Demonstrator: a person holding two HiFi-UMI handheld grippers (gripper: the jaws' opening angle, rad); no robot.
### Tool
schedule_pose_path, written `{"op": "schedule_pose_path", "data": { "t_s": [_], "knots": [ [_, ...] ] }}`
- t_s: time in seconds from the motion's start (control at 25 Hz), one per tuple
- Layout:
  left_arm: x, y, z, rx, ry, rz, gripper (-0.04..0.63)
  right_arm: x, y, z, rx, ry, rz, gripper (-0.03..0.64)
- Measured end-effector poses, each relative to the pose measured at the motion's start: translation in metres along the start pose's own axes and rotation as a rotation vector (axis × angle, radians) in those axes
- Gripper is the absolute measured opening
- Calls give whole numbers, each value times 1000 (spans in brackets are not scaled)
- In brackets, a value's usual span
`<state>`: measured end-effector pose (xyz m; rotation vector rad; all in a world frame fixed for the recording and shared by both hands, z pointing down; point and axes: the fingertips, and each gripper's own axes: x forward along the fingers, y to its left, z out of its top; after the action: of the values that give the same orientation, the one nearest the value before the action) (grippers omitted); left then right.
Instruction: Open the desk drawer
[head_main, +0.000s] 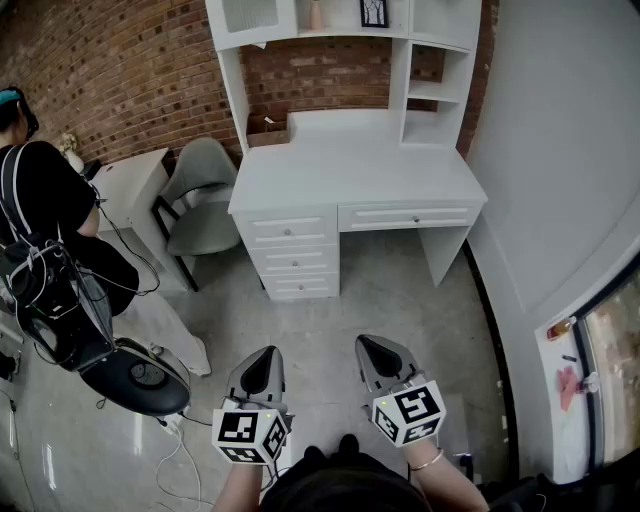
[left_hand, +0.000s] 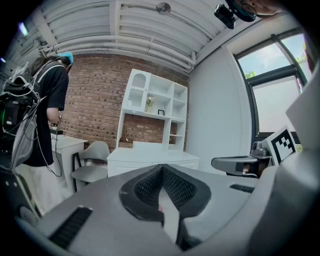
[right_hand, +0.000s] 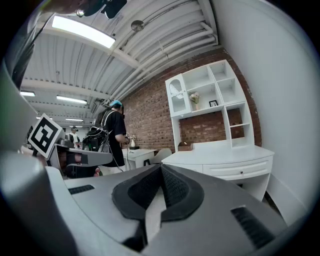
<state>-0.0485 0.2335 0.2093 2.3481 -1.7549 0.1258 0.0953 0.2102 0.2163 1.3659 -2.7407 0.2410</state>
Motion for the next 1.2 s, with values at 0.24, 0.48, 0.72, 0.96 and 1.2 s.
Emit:
{"op": "schedule_pose_path", "data": {
  "t_s": [0.24, 0.48, 0.72, 0.96, 1.2],
  "knots": [
    [3, -2, 1, 5, 11, 8, 9, 2, -2, 3, 1, 5, 4, 3],
    [0, -3, 4, 7, 3, 21, 9, 0, -2, 6, 2, -9, 18, 3],
    [-3, -6, 3, -1, -11, 41, 9, -6, -5, 4, 21, -21, 40, 5],
    [-2, -12, 2, 15, -14, 58, 9, -14, -14, 6, 24, -33, 43, 5],
    [1, -14, 5, 30, -16, 66, 9, -18, -28, 6, 34, -41, 22, 5]
  ]
}}
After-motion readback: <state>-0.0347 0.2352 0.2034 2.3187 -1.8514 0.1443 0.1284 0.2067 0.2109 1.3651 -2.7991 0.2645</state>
